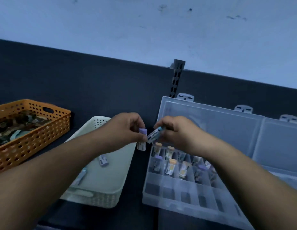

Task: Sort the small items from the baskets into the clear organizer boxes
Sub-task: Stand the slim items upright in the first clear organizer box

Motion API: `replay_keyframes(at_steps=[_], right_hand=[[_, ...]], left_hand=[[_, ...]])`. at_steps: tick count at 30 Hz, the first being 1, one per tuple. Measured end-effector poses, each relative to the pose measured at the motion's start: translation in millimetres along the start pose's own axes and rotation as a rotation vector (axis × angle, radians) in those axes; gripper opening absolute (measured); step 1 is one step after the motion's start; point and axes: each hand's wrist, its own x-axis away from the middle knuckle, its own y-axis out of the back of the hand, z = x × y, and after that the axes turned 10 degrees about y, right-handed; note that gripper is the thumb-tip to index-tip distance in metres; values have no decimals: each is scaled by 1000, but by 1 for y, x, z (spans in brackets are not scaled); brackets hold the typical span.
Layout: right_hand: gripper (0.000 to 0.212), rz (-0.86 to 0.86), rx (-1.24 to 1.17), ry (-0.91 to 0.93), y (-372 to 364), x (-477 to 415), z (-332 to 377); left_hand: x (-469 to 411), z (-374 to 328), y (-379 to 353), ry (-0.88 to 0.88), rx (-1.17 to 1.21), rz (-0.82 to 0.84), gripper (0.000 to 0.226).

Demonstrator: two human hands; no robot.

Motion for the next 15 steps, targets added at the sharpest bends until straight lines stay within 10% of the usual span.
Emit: replay_keyframes(at_steps=[15], right_hand=[[10, -262, -66, -270, 96, 155, -84]], left_hand=[[-18, -113, -150, -152, 84, 228, 8]])
